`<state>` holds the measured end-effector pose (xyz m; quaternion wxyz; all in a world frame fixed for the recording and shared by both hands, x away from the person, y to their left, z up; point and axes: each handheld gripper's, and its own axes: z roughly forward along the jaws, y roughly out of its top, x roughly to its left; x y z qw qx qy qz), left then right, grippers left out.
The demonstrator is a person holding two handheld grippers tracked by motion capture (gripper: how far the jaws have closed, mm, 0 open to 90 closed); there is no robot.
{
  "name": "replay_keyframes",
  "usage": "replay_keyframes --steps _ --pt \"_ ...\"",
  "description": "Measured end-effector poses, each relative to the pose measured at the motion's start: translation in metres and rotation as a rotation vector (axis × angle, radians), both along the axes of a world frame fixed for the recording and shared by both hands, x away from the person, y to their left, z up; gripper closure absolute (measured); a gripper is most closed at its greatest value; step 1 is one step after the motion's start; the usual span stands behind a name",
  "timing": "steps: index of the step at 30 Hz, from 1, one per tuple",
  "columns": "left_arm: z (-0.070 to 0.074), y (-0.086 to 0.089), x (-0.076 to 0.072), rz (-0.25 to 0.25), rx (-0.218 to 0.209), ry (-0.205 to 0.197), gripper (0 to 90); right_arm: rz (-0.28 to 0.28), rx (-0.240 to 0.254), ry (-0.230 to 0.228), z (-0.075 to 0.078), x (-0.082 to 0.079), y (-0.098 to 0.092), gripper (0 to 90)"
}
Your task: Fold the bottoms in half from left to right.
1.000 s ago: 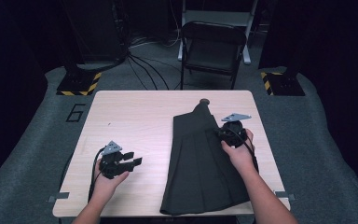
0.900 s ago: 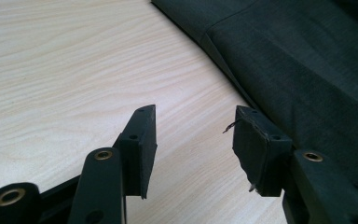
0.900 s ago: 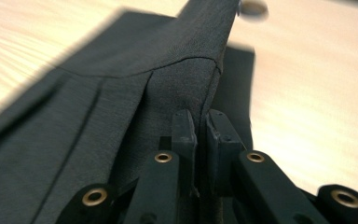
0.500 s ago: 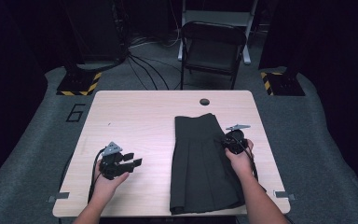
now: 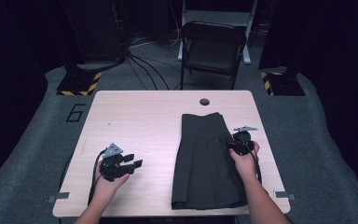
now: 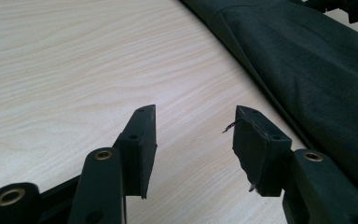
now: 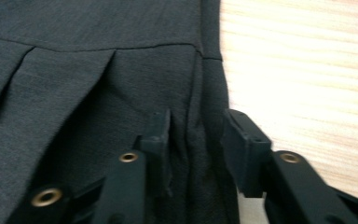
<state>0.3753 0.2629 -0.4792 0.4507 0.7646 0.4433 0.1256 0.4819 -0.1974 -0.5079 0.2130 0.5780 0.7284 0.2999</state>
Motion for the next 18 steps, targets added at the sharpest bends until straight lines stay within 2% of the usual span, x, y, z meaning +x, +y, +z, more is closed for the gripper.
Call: replay_keyframes --steps 5,7,10,12,13,14,15,16,17,18 --pt "-0.003 -0.012 0.001 -0.027 0.008 0.013 48.2 0.005 0.03 0.007 0.003 -0.002 -0.004 55.6" --pt "-0.003 -0.017 0.001 -0.052 0.031 0.013 47.7 0.018 0.035 -0.016 0.007 -0.004 -0.005 55.8" --pt "-0.001 -0.026 0.002 -0.08 0.041 0.016 46.9 0.053 0.027 -0.06 0.018 -0.013 -0.006 56.1" --pt "0.001 -0.032 0.003 -0.094 0.049 0.012 46.6 0.079 -0.006 -0.086 0.028 -0.022 -0.007 56.2" --pt "0.001 -0.032 0.003 -0.094 0.049 0.012 46.4 0.079 -0.006 -0.086 0.028 -0.022 -0.007 56.2" --pt "0.004 -0.039 0.004 -0.107 0.057 0.007 46.2 0.097 -0.019 -0.104 0.035 -0.034 -0.012 55.9" --pt "0.004 -0.039 0.004 -0.107 0.057 0.007 46.1 0.097 -0.019 -0.104 0.035 -0.034 -0.012 55.9" --pt "0.004 -0.046 0.005 -0.1 0.05 -0.01 45.8 0.095 0.019 -0.098 0.036 -0.045 -0.017 56.1" --pt "0.005 -0.047 0.005 -0.11 0.044 -0.002 45.5 0.095 0.032 -0.099 0.034 -0.05 -0.02 56.0" --pt "0.004 -0.052 0.006 -0.095 0.022 -0.006 45.1 0.098 0.042 -0.085 0.033 -0.054 -0.022 56.0"
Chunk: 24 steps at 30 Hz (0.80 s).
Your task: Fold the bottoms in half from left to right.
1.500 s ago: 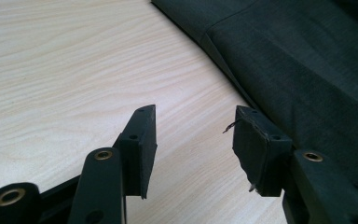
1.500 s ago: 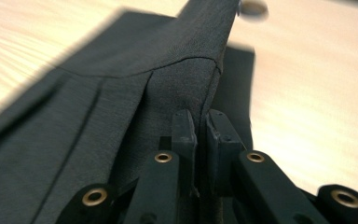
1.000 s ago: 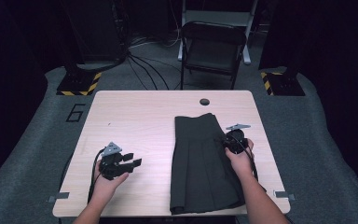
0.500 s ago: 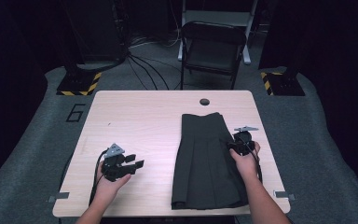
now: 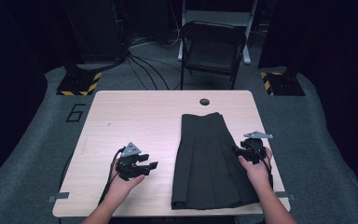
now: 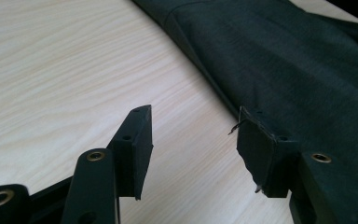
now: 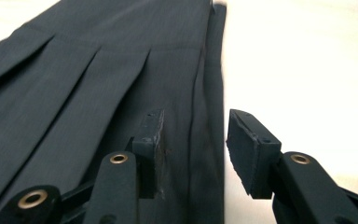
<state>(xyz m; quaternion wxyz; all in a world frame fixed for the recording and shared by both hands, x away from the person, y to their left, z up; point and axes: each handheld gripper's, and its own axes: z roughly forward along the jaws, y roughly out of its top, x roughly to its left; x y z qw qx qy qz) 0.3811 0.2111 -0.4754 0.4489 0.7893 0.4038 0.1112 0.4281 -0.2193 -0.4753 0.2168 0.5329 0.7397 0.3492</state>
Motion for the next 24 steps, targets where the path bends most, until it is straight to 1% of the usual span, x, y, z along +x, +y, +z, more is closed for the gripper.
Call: replay_keyframes --steps 1,2,3,4,5,6,7,8,9,10,11,12,13,14,15,16,17,18,19,20,23,24 --pt "-0.001 -0.004 0.001 -0.003 0.002 -0.007 44.2 0.003 0.005 0.007 -0.003 -0.005 -0.002 55.4" --pt "-0.001 -0.006 0.002 -0.009 0.006 -0.008 43.8 0.009 -0.001 0.011 -0.006 -0.01 -0.003 54.3" --pt "-0.002 -0.011 0.003 -0.007 -0.003 -0.008 43.7 0.012 -0.001 0.015 -0.008 -0.012 -0.003 53.3" --pt "-0.003 -0.016 0.004 -0.022 -0.003 0.001 43.7 0.02 -0.018 0.019 -0.009 -0.015 -0.003 52.8" --pt "-0.003 -0.016 0.004 -0.022 -0.003 0.001 43.5 0.02 -0.018 0.019 -0.009 -0.015 -0.003 52.8" --pt "-0.004 -0.021 0.004 -0.012 -0.014 0.004 43.5 0.022 -0.029 0.025 -0.011 -0.017 -0.003 53.2" --pt "-0.005 -0.028 0.007 -0.03 -0.008 0.002 43.5 0.019 -0.044 0.037 -0.016 -0.019 -0.002 53.8" --pt "-0.006 -0.031 0.008 -0.041 -0.013 0.012 43.3 0.019 -0.049 0.046 -0.018 -0.02 -0.002 54.6" --pt "-0.006 -0.031 0.008 -0.041 -0.013 0.012 43.3 0.019 -0.049 0.046 -0.018 -0.02 -0.002 54.6" --pt "-0.008 -0.038 0.01 -0.05 -0.013 0.015 43.3 0.021 -0.058 0.074 -0.024 -0.021 -0.001 60.0" --pt "-0.009 -0.042 0.011 -0.05 -0.017 0.018 43.2 0.028 -0.063 0.093 -0.028 -0.022 0.001 62.6" --pt "-0.009 -0.044 0.012 -0.059 -0.008 0.018 43.2 0.039 -0.083 0.1 -0.03 -0.023 0.002 66.3" --pt "-0.009 -0.044 0.012 -0.059 -0.008 0.018 43.1 0.043 -0.099 0.104 -0.03 -0.024 0.003 72.4" --pt "-0.012 -0.051 0.013 -0.06 -0.009 0.015 43.0 0.038 -0.116 0.104 -0.028 -0.026 0.004 78.8" --pt "-0.013 -0.055 0.014 -0.064 -0.013 0.017 43.0 0.036 -0.115 0.092 -0.027 -0.026 0.003 83.3" --pt "-0.014 -0.056 0.014 -0.073 -0.006 0.016 43.0 0.022 -0.106 0.085 -0.024 -0.027 0.001 86.8" --pt "-0.015 -0.06 0.014 -0.068 -0.018 0.02 42.9 0.01 -0.1 0.077 -0.023 -0.029 0.0 87.7" --pt "-0.015 -0.06 0.015 -0.081 -0.004 0.012 42.8 -0.002 -0.09 0.06 -0.02 -0.031 -0.002 88.1" --pt "-0.016 -0.062 0.015 -0.085 -0.003 0.019 42.7 0.002 -0.087 0.047 -0.019 -0.031 -0.004 88.2" --pt "-0.017 -0.065 0.015 -0.075 -0.01 0.021 42.5 -0.006 -0.076 0.051 -0.019 -0.032 -0.005 88.2" --pt "-0.018 -0.067 0.015 -0.073 -0.01 0.024 41.8 -0.001 -0.083 0.049 -0.021 -0.033 -0.009 88.3" --pt "-0.019 -0.069 0.015 -0.068 -0.009 0.027 41.5 -0.013 -0.088 0.063 -0.022 -0.033 -0.009 88.5"
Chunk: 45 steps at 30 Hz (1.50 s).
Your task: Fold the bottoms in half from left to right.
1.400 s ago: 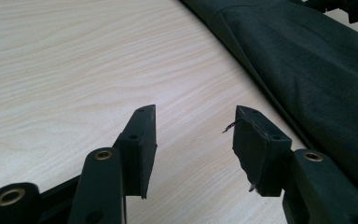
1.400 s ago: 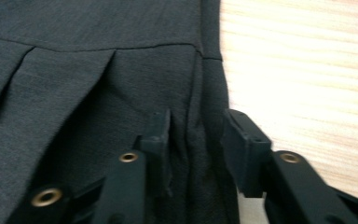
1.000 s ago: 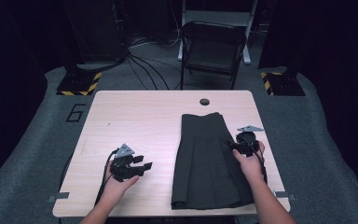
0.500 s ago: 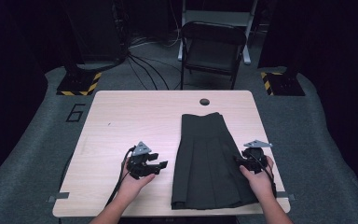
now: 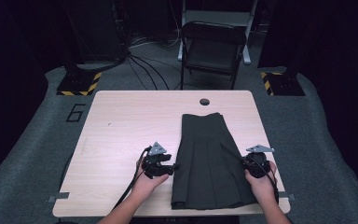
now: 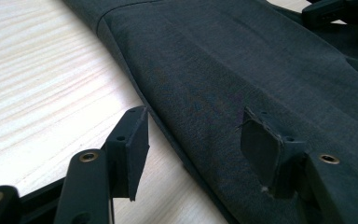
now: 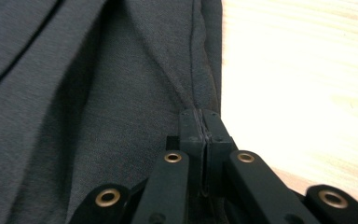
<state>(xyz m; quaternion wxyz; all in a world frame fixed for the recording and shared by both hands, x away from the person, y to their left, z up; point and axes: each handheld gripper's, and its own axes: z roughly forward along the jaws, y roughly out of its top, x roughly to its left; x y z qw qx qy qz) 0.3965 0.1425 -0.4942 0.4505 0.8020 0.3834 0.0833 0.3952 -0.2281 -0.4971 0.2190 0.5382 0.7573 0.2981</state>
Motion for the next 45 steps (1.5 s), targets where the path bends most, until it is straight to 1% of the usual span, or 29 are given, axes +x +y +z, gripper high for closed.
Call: replay_keyframes --steps 1,3,4,5,6,7,8,11,12,13,14,16,17,20,21,23,24,27,29,31,32,33,34,36,37,38,41,43,45 --pt "-0.001 0.0 0.001 -0.016 0.019 -0.006 41.2 -0.003 0.003 0.005 0.0 0.0 0.0 88.4" --pt "-0.002 -0.002 0.001 -0.011 0.015 0.0 40.7 -0.009 0.003 0.025 -0.003 0.001 -0.001 88.3" --pt "-0.004 -0.003 0.002 -0.003 0.014 -0.003 40.6 -0.002 0.001 0.023 -0.004 0.001 -0.002 88.0" --pt "-0.007 -0.005 0.003 0.008 0.002 0.009 40.4 -0.003 0.002 0.026 -0.005 0.001 -0.002 86.3" --pt "-0.008 -0.005 0.004 0.007 0.01 0.007 40.3 -0.009 0.005 0.028 -0.006 0.001 -0.002 81.5" --pt "-0.009 -0.006 0.004 -0.007 0.018 0.019 40.3 -0.013 0.004 0.02 -0.006 0.001 -0.003 76.0" --pt "-0.011 -0.007 0.004 0.001 0.013 0.02 40.2 -0.022 0.011 0.017 -0.007 0.0 -0.003 68.9" --pt "-0.014 -0.01 0.005 -0.001 0.02 0.027 39.8 -0.022 0.014 0.0 -0.009 -0.001 -0.006 58.6" --pt "-0.016 -0.012 0.005 0.001 0.016 0.037 39.8 -0.029 0.029 0.007 -0.01 0.0 -0.007 56.3" --pt "-0.018 -0.013 0.006 -0.002 0.017 0.032 39.8 -0.034 0.036 0.012 -0.01 0.0 -0.007 54.8" --pt "-0.02 -0.015 0.006 0.002 0.016 0.037 39.7 -0.023 0.032 0.015 -0.012 0.0 -0.009 54.7" --pt "-0.022 -0.017 0.005 0.001 0.021 0.044 39.6 -0.032 0.047 0.012 -0.012 0.0 -0.01 53.8" --pt "-0.024 -0.018 0.006 -0.001 0.037 0.032 39.6 -0.036 0.056 0.017 -0.012 0.0 -0.009 53.5" --pt "-0.026 -0.02 0.006 -0.002 0.052 0.04 40.2 -0.012 0.072 0.04 -0.016 0.001 -0.008 50.0" --pt "-0.027 -0.02 0.006 -0.006 0.054 0.042 40.5 0.007 0.065 0.025 -0.017 0.001 -0.008 50.0" --pt "-0.03 -0.021 0.006 -0.004 0.047 0.038 42.3 0.007 0.061 0.032 -0.016 0.001 -0.007 50.2" --pt "-0.031 -0.021 0.005 -0.003 0.046 0.033 43.2 0.0 0.072 0.032 -0.016 0.002 -0.007 50.4" --pt "-0.032 -0.022 0.005 -0.013 0.043 0.022 51.0 0.004 0.077 0.038 -0.017 0.001 -0.009 52.3" --pt "-0.032 -0.024 0.003 -0.023 0.065 -0.001 55.1 0.007 0.085 0.034 -0.016 0.002 -0.006 58.0" --pt "-0.032 -0.025 0.002 -0.022 0.06 0.005 60.6 0.03 0.084 0.042 -0.016 0.002 -0.008 65.8" --pt "-0.032 -0.026 0.003 -0.015 0.044 0.013 64.4 0.034 0.101 0.053 -0.016 0.002 -0.007 69.7" --pt "-0.032 -0.026 0.003 -0.015 0.044 0.013 69.3 0.034 0.101 0.053 -0.016 0.002 -0.007 69.7" --pt "-0.031 -0.026 0.003 -0.002 0.029 0.023 73.6 0.044 0.102 0.048 -0.015 0.002 -0.006 75.3" --pt "-0.03 -0.026 0.004 0.001 0.033 0.03 78.4 0.055 0.096 0.043 -0.014 0.003 -0.004 79.5" --pt "-0.03 -0.025 0.004 0.004 0.038 0.024 80.2 0.055 0.092 0.048 -0.014 0.002 -0.003 80.8" --pt "-0.029 -0.026 0.004 0.012 0.033 0.031 81.5 0.054 0.095 0.046 -0.013 0.002 -0.002 81.6" --pt "-0.028 -0.027 0.004 0.017 0.036 0.024 83.0 0.066 0.088 0.044 -0.013 0.003 -0.001 82.6" --pt "-0.025 -0.025 0.004 0.033 0.032 0.017 83.5 0.066 0.1 0.049 -0.011 0.003 0.0 83.0" --pt "-0.024 -0.022 0.005 0.03 0.042 0.016 83.8 0.079 0.111 0.045 -0.009 0.003 0.001 83.2"
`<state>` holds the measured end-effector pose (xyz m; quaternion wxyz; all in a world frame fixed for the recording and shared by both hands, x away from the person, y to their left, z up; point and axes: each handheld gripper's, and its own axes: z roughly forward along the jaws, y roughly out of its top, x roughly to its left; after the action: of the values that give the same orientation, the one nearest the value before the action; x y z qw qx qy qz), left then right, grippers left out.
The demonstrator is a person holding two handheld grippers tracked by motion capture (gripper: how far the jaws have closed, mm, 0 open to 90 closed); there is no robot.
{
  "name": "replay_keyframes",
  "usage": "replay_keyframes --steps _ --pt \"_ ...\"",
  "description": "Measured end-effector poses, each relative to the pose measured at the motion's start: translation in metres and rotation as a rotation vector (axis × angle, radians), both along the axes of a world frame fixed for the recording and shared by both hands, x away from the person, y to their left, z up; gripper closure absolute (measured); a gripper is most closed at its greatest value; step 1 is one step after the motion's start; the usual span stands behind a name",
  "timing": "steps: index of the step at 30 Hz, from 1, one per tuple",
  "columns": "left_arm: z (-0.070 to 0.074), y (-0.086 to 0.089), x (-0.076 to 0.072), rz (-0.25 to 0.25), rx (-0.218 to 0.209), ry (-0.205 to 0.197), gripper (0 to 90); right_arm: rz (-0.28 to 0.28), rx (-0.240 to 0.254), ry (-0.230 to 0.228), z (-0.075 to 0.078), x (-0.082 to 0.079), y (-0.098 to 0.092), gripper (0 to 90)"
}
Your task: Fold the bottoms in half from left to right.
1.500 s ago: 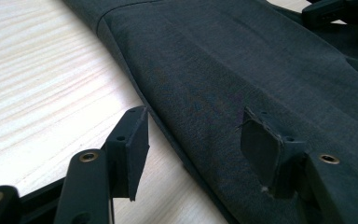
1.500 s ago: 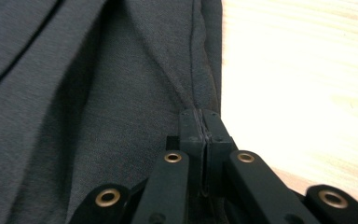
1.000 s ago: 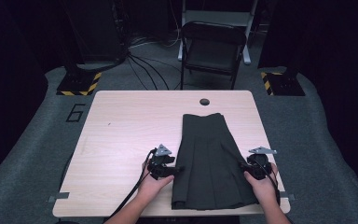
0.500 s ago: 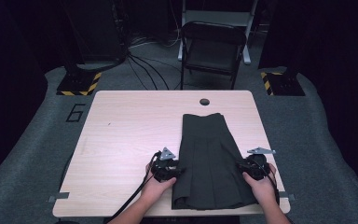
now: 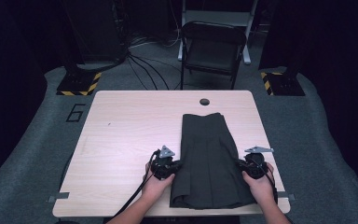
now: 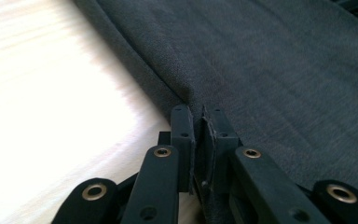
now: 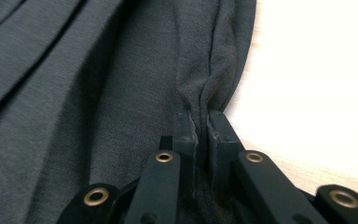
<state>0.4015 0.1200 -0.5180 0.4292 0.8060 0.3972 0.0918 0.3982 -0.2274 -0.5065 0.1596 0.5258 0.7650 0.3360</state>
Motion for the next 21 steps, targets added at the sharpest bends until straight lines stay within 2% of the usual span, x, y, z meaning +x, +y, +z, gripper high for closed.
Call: replay_keyframes --steps 1,2,3,5,6,7,8,11,12,13,14,18,21 --pt "0.005 0.005 0.001 0.018 -0.014 -0.002 83.9 0.01 -0.002 -0.002 0.003 -0.001 0.003 83.3" --pt "0.005 0.005 0.001 0.018 -0.014 -0.002 84.0 0.01 -0.002 -0.002 0.003 -0.001 0.003 83.3" --pt "0.011 0.014 0.003 0.012 -0.004 -0.008 84.0 0.031 0.0 -0.013 0.007 -0.001 0.009 83.3" --pt "0.013 0.018 0.003 0.021 -0.008 -0.01 84.0 0.055 -0.006 -0.025 0.012 -0.002 0.017 83.4" --pt "0.017 0.024 0.004 0.023 0.0 -0.009 84.0 0.055 -0.006 -0.025 0.012 -0.002 0.017 83.4" --pt "0.022 0.033 0.004 0.022 0.019 -0.018 84.1 0.089 -0.007 -0.022 0.018 -0.003 0.028 83.4" --pt "0.026 0.038 0.004 0.019 0.039 -0.025 84.1 0.098 -0.004 -0.028 0.019 -0.002 0.032 83.4" --pt "0.034 0.053 0.003 0.024 0.06 -0.036 84.1 0.145 -0.005 -0.023 0.025 -0.002 0.048 83.5" --pt "0.034 0.053 0.003 0.024 0.06 -0.036 84.1 0.145 -0.005 -0.023 0.025 -0.002 0.048 83.5" --pt "0.038 0.064 0.001 0.032 0.063 -0.032 84.1 0.166 0.028 -0.02 0.03 -0.001 0.06 83.4" --pt "0.04 0.068 0.0 0.035 0.061 -0.03 84.1 0.172 0.041 -0.019 0.032 -0.001 0.066 83.5" --pt "0.043 0.092 -0.006 0.049 0.085 -0.021 84.1 0.214 0.057 -0.015 0.037 -0.004 0.086 83.4" --pt "0.046 0.107 -0.011 0.05 0.085 -0.01 84.0 0.237 0.066 -0.004 0.037 -0.006 0.096 83.4"
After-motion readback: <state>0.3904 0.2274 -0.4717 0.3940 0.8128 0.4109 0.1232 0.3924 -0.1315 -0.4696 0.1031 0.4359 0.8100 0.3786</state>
